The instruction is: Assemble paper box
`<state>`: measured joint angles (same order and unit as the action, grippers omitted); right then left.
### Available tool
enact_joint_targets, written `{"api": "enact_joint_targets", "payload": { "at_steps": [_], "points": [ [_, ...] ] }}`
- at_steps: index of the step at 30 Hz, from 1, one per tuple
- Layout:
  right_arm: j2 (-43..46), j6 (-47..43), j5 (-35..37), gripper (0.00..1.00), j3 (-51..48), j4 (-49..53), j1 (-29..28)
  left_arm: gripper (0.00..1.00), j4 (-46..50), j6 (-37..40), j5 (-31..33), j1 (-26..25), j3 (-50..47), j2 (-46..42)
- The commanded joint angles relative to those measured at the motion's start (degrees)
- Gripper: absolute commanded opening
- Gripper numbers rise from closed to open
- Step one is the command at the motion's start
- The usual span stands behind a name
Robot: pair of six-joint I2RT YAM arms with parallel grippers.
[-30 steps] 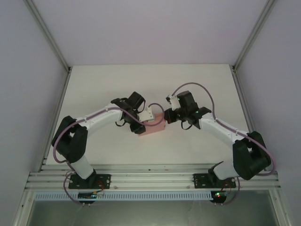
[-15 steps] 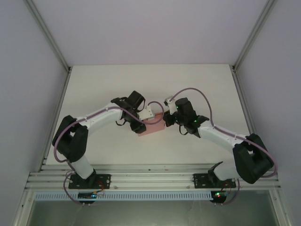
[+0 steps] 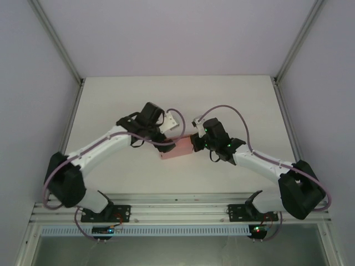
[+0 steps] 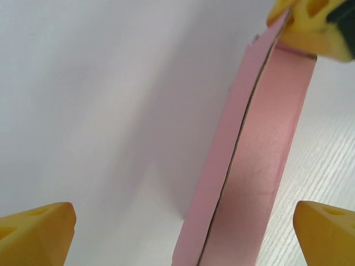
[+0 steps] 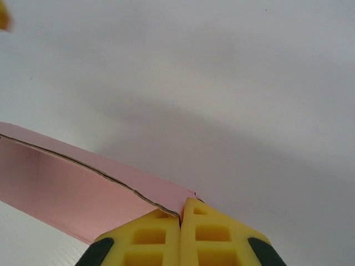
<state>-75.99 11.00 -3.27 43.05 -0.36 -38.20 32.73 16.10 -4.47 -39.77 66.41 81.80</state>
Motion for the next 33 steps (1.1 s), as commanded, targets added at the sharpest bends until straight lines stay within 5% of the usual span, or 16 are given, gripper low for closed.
{"api": "enact_joint_targets", "payload": {
  "at_steps": [1,7,17,21,27,33],
  "points": [
    [-1.05,1.41,1.75,0.00,-0.28,9.46,-1.05,1.00,0.52,-10.94,5.48,-0.40,-3.59,-5.31],
    [-1.35,1.46,1.25,0.00,0.39,10.02,-1.32,0.94,2.87,-16.39,5.65,-0.44,-8.62,-8.63],
    [-2.06,0.35,0.80,0.00,1.70,12.14,-1.53,0.47,1.72,-13.26,5.59,-0.14,-5.62,-4.51],
    [-2.11,0.42,0.46,0.00,1.70,12.82,-1.56,0.35,2.23,-12.56,5.61,0.00,-5.06,-3.31],
    [-2.90,0.34,0.50,0.00,2.29,13.25,-1.71,0.03,1.24,-14.11,4.54,0.00,-4.76,-3.57],
    [-2.72,2.23,5.49,0.00,3.21,15.77,-4.13,0.00,1.40,-29.35,5.02,0.58,-2.23,-3.12]
  ]
}}
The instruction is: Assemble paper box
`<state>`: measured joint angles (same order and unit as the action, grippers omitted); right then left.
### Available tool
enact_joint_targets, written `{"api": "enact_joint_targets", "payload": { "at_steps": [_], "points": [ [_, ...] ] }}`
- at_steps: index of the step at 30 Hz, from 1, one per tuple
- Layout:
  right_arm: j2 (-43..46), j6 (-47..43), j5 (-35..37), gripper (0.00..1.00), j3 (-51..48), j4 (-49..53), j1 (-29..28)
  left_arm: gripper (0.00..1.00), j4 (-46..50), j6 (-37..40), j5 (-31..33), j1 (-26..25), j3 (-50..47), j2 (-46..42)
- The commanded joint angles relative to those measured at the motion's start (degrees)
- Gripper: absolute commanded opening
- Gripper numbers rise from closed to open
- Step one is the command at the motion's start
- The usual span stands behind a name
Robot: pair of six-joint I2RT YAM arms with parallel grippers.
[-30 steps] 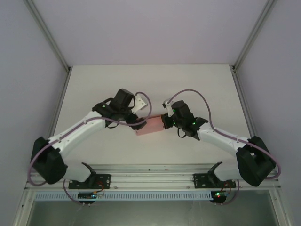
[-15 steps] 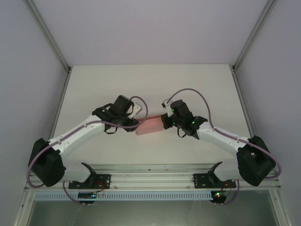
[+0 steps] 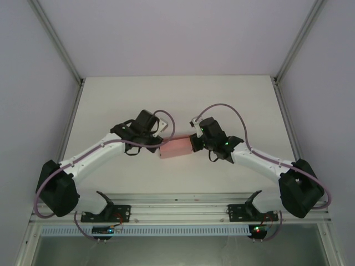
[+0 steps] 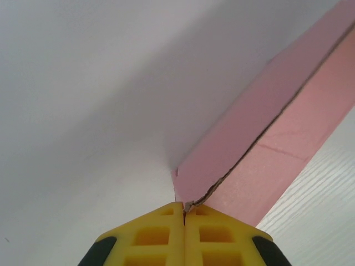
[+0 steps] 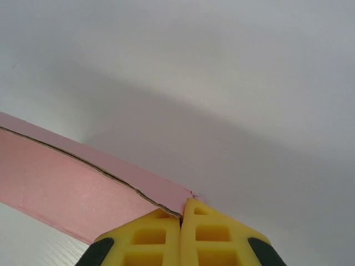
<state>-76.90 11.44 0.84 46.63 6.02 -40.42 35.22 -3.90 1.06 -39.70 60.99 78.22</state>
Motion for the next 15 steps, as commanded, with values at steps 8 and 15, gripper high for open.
{"api": "enact_joint_targets", "payload": {
  "at_steps": [8,15],
  "points": [
    [-1.92,6.25,12.66,0.00,0.32,11.10,-7.43,0.00,5.11,-27.16,-9.86,2.96,7.65,4.63],
    [-2.94,7.98,12.67,0.00,0.61,11.38,-8.75,0.00,3.88,-32.86,-16.21,5.03,5.58,5.12]
  ]
}}
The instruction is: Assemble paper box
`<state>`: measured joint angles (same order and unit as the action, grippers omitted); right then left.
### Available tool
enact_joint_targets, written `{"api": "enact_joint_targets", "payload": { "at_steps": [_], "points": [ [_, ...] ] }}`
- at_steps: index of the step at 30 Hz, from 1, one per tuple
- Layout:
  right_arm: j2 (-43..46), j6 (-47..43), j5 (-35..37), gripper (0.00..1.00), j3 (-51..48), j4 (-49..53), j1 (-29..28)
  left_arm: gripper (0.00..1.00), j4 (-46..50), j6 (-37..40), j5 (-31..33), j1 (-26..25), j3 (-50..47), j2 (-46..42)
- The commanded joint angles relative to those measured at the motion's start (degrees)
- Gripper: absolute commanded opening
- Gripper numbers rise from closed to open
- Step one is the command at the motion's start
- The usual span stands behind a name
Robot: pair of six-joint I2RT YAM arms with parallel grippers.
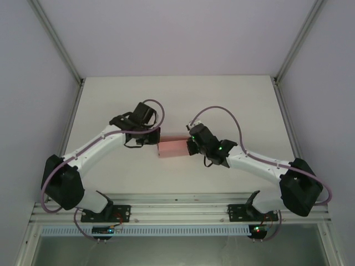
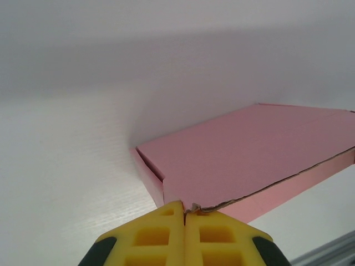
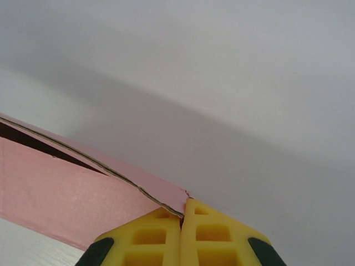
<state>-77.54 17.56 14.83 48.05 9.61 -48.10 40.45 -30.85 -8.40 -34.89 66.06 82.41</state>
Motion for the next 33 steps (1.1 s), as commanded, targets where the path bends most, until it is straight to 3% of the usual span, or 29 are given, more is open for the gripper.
{"api": "enact_joint_targets", "payload": {
  "at_steps": [1,7,13,22,33],
  "points": [
    [-2.27,1.99,-1.30,0.00,-0.76,7.87,-1.01,0.00,-2.50,-7.11,-8.25,0.89,-0.13,0.83],
    [-2.66,3.68,-1.55,0.00,-0.63,8.59,-1.10,0.00,-5.23,-12.27,-13.99,3.32,-1.60,1.26],
    [-2.91,4.11,-1.92,0.00,-0.72,9.17,-1.20,0.00,-1.65,-10.70,-9.65,3.44,-0.59,1.71],
    [-3.07,3.72,0.52,0.00,-1.50,7.23,-1.29,0.00,-7.97,-12.07,-8.89,2.01,-11.40,1.20],
    [0.25,-1.69,-0.75,0.00,-6.91,0.26,-2.10,0.00,-7.38,2.16,-3.92,-3.22,-15.88,-3.43]
  ]
}}
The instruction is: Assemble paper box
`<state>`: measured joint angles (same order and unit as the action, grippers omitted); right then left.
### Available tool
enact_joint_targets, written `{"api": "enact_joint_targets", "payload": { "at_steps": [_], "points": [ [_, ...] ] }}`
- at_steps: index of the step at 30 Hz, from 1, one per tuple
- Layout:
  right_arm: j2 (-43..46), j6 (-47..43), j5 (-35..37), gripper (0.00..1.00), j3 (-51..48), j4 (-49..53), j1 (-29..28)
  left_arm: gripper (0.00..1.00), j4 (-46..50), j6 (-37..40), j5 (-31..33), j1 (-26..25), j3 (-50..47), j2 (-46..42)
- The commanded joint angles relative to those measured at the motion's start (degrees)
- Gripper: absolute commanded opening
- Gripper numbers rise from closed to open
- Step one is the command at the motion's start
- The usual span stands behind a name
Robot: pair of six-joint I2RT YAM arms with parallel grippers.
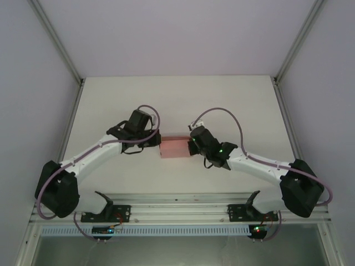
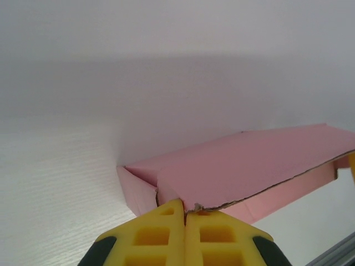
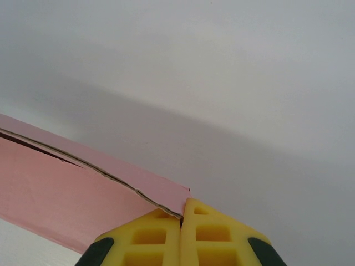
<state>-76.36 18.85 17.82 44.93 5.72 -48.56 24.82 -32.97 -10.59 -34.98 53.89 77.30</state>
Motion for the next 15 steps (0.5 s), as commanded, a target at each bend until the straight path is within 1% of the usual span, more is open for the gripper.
{"api": "enact_joint_targets", "payload": {
  "at_steps": [1,5,10,13,15],
  "points": [
    [-0.41,-3.56,-3.00,0.00,-5.11,2.29,-2.35,0.00,7.87,5.22,-1.23,-4.17,-4.43,1.39],
    [0.66,-6.22,-4.04,0.00,-9.89,-4.61,-3.69,0.00,5.69,5.66,-0.92,-6.16,-7.86,1.88],
    [2.12,-4.89,-2.22,0.00,-13.31,-6.15,-4.79,0.00,3.97,4.04,0.80,-8.40,-10.86,1.21],
    [3.16,-3.42,-4.78,0.13,-13.91,-5.31,-4.79,0.00,3.92,2.05,2.83,-8.44,-11.20,1.01],
    [3.96,-3.26,-6.31,0.29,-12.69,-3.95,-4.38,0.00,3.86,1.36,3.01,-8.39,-10.36,1.07]
  ]
}}
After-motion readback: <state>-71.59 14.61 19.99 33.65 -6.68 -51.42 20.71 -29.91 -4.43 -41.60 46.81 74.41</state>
